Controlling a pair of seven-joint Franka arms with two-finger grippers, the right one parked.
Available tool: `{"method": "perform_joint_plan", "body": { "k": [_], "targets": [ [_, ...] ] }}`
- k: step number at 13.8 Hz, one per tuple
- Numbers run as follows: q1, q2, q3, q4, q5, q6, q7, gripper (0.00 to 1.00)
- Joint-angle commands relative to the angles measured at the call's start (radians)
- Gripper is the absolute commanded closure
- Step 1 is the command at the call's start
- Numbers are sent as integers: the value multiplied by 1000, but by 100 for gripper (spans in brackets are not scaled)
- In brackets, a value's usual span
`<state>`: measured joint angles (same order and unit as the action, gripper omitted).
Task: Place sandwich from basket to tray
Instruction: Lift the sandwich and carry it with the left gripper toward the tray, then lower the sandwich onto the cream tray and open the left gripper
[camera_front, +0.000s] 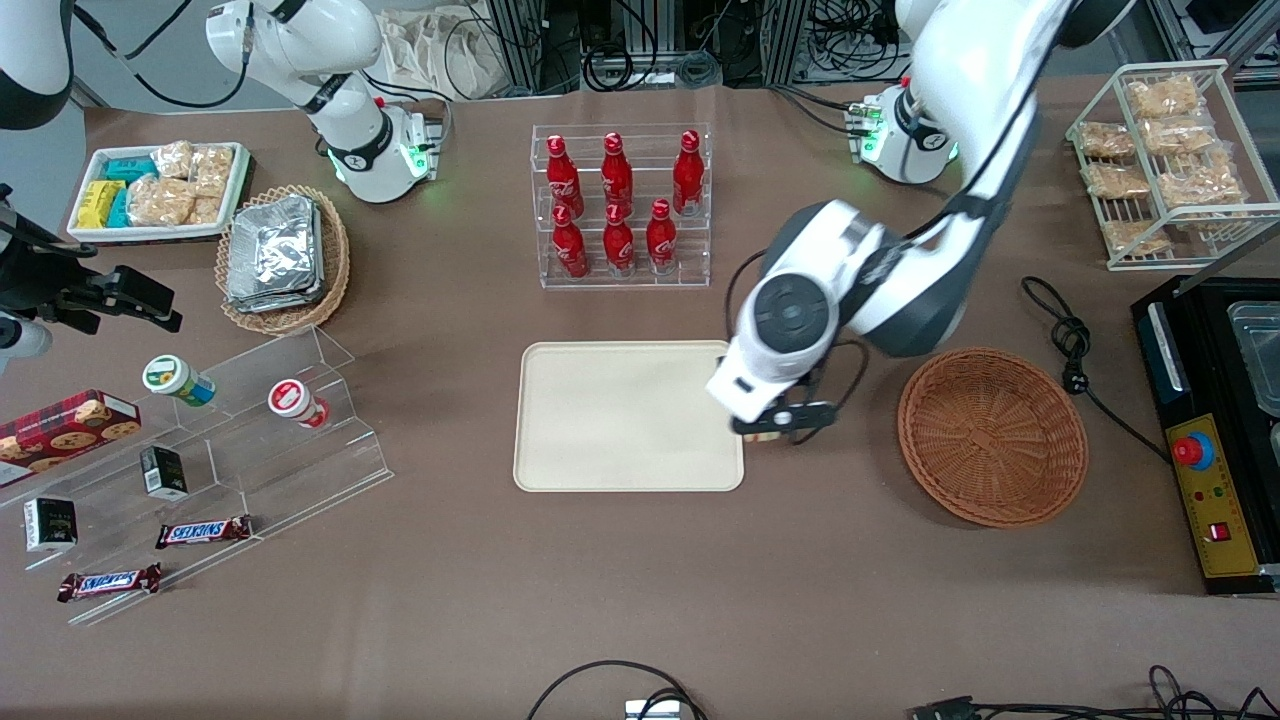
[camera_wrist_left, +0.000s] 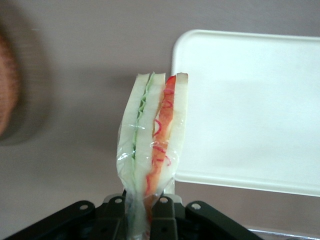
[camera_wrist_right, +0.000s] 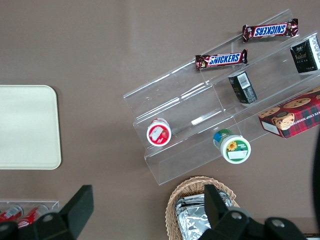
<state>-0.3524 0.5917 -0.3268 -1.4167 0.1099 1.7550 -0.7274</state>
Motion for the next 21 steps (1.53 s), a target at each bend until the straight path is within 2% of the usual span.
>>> {"method": "perform_joint_plan", "body": {
  "k": [1, 2, 4, 6, 7, 9, 10, 11, 16, 21],
  "targets": [
    [-51, 85, 8, 84, 19, 1, -4, 91],
    [-57, 111, 8, 84, 19, 36, -6, 85],
    [-59, 154, 9, 84, 10, 127, -9, 84],
    [-72, 181, 9, 82, 16, 146, -26, 83],
    [-76, 184, 9, 78, 19, 146, -26, 76],
    [-76, 185, 9, 74, 20, 139, -27, 55],
    [-76, 185, 9, 73, 22, 133, -27, 31],
    [-76, 185, 9, 67, 22, 132, -27, 2],
    [-68, 168, 9, 70, 23, 106, -56, 0],
    [-16, 39, 23, 67, 24, 6, -60, 0]
  ]
}}
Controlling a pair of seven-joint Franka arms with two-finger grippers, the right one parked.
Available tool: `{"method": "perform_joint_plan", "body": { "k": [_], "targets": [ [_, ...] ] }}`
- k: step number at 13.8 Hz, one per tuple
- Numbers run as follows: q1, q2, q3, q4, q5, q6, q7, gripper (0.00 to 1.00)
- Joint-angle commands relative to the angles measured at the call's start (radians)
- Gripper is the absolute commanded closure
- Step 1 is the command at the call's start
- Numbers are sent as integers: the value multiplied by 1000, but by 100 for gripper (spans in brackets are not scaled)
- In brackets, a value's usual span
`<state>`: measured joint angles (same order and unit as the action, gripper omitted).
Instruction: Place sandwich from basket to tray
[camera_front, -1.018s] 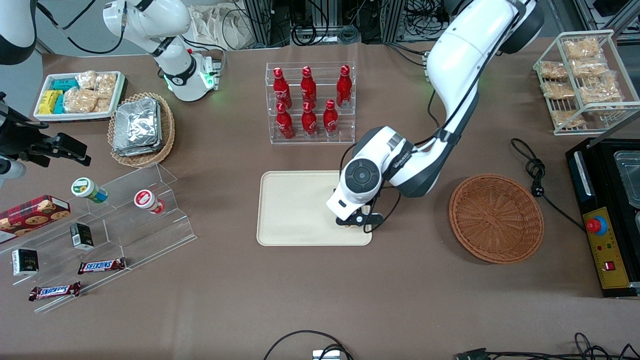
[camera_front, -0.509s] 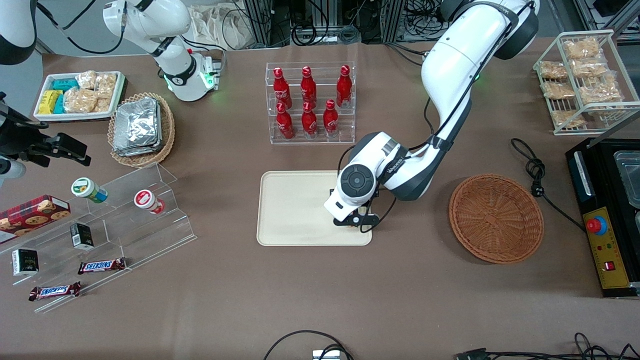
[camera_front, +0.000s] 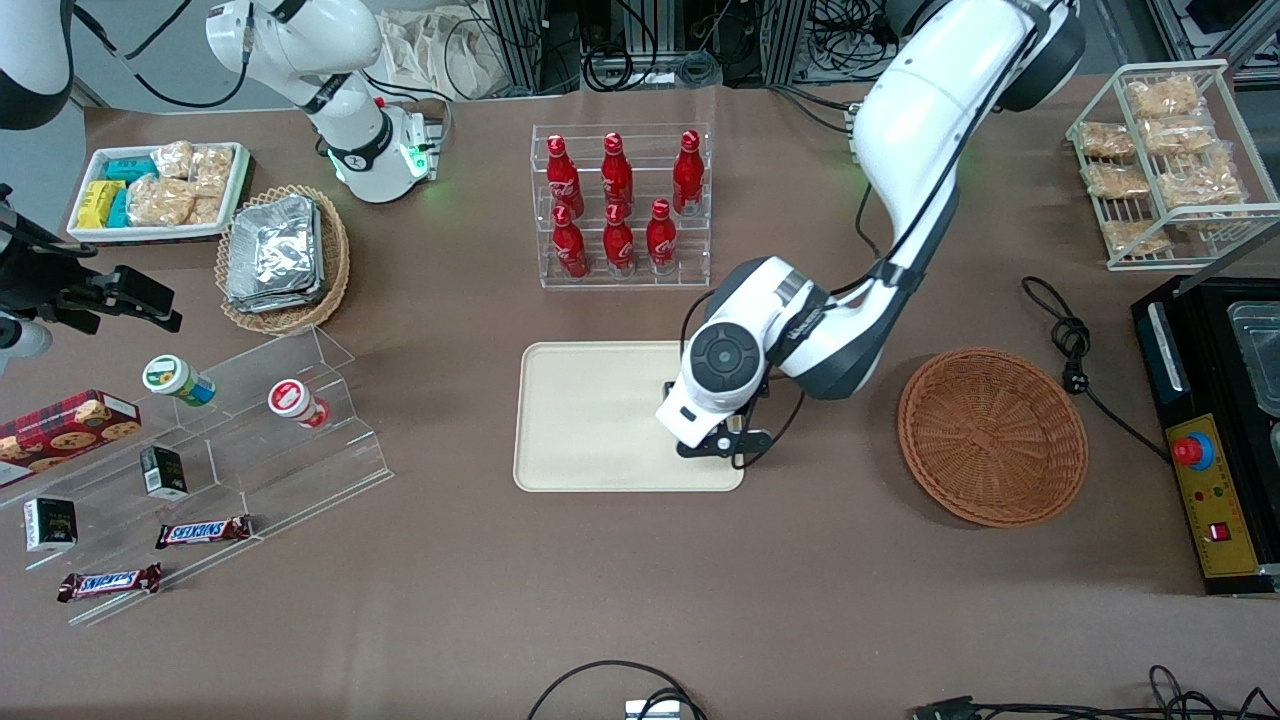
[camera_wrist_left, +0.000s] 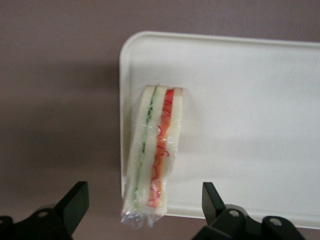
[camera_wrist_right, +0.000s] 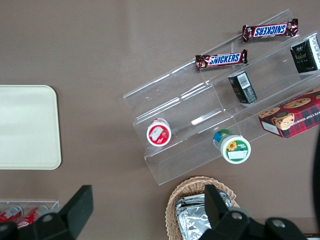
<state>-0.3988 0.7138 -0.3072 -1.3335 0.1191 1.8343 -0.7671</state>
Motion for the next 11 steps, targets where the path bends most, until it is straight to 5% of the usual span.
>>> {"method": "perform_joint_plan", "body": {
  "k": [1, 11],
  "targets": [
    [46, -120, 4, -19, 14, -136, -17, 0],
    [334, -497, 0, -184, -44, -242, 127, 0]
  ]
}}
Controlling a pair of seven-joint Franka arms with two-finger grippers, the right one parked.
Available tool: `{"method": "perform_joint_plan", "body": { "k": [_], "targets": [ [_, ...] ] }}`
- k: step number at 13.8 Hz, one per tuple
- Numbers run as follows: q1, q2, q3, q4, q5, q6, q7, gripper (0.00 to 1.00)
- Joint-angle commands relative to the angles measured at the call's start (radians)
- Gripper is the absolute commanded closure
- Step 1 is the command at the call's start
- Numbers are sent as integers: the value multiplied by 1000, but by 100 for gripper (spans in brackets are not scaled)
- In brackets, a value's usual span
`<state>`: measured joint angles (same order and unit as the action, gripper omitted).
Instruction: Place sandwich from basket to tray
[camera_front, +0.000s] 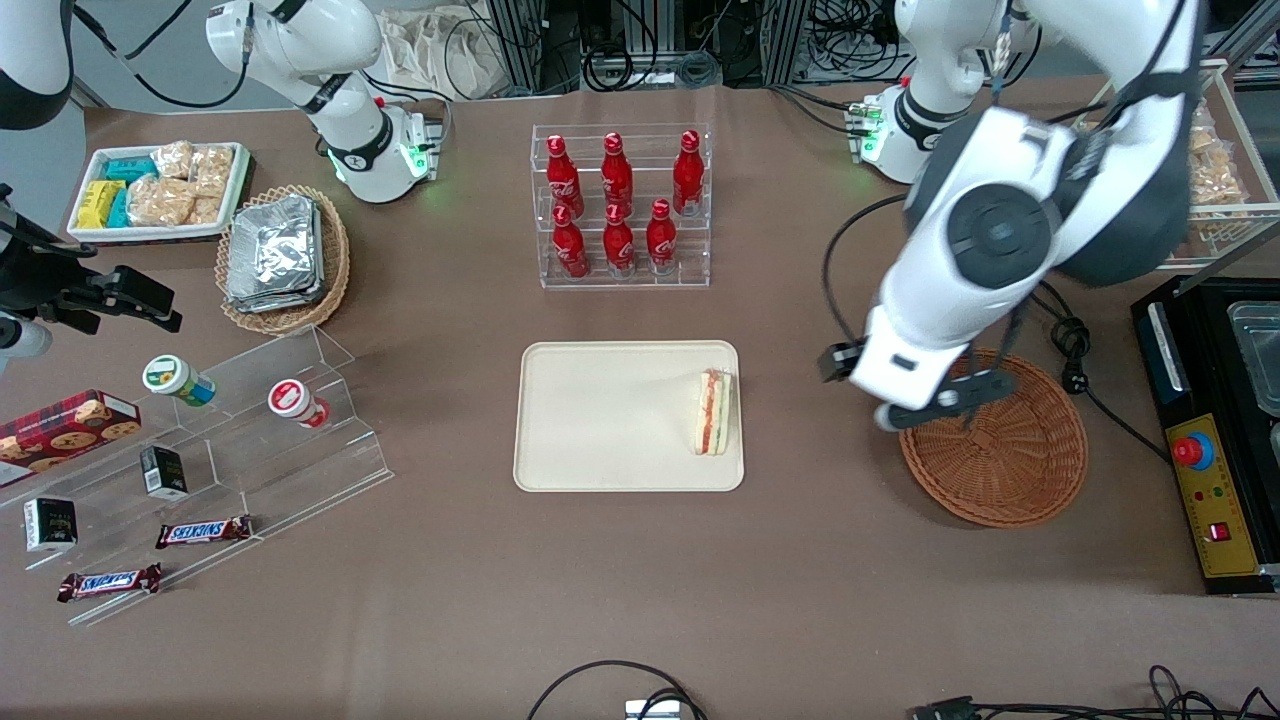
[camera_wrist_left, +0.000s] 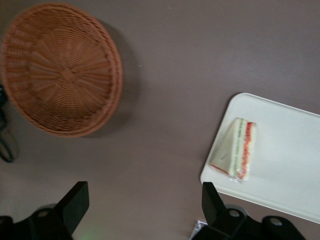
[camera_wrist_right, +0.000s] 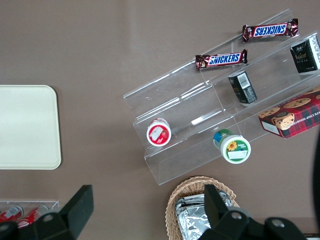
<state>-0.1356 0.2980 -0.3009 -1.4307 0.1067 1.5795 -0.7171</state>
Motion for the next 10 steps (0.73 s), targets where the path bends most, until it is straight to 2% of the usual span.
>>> {"method": "perform_joint_plan", "body": {
  "k": [1, 3, 8, 10],
  "targets": [
    [130, -101, -12, -94, -45, 2, 129, 0],
    [159, -154, 5, -132, -67, -3, 241, 0],
    [116, -253, 219, -234, -62, -4, 536, 0],
    [152, -258, 233, -235, -55, -19, 644, 0]
  ]
}}
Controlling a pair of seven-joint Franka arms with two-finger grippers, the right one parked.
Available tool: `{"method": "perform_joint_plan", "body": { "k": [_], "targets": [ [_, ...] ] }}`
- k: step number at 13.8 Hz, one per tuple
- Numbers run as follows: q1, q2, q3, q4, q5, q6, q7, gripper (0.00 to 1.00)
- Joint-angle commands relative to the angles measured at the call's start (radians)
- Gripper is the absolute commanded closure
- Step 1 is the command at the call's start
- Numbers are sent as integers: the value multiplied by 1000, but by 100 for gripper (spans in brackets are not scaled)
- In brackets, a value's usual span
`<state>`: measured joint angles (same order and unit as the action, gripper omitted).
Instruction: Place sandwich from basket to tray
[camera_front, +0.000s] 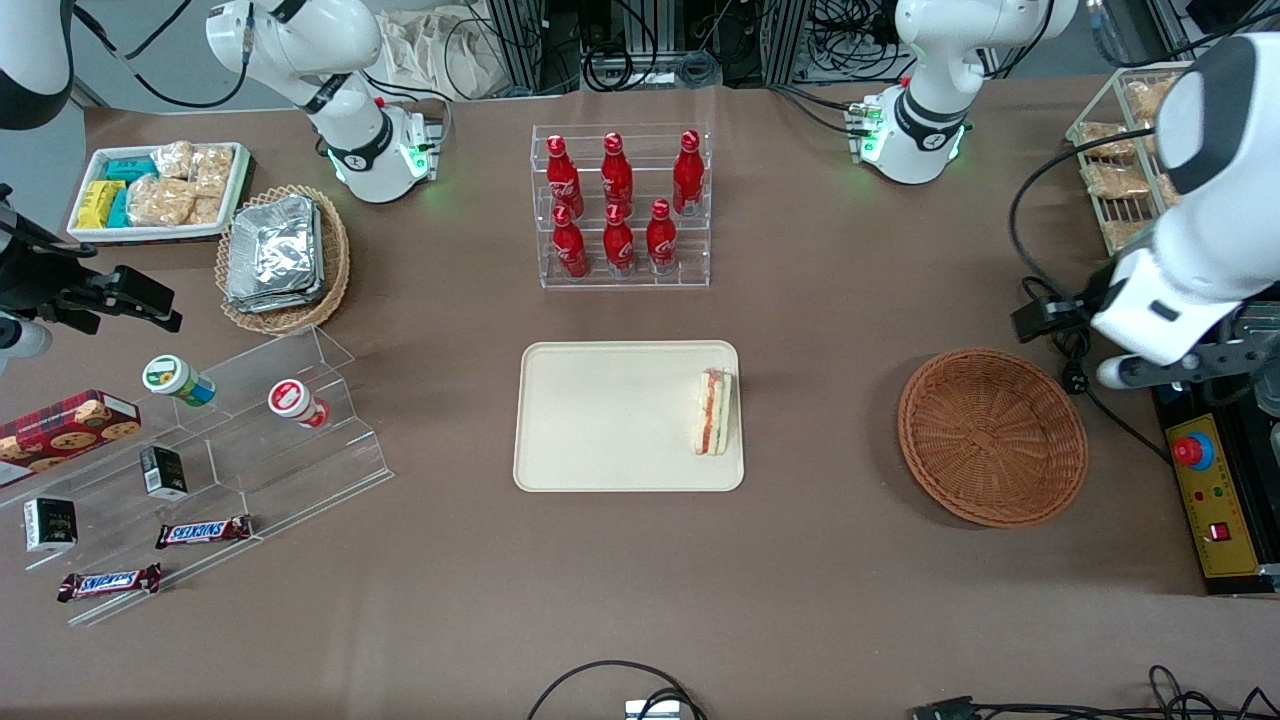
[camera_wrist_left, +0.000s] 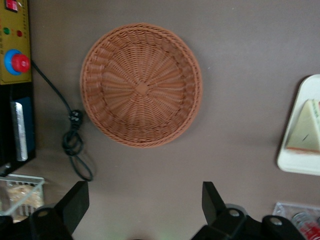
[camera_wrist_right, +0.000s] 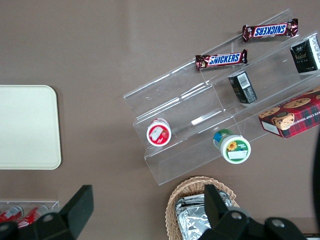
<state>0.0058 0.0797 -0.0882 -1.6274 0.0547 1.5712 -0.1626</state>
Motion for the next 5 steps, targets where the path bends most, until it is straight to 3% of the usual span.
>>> {"method": "perform_joint_plan", "body": {
  "k": [1, 3, 5],
  "targets": [
    [25, -32, 21, -29, 0, -11, 119, 0],
    [23, 1, 19, 3, 13, -16, 138, 0],
    [-1, 25, -17, 17, 120, -16, 175, 0]
  ]
}}
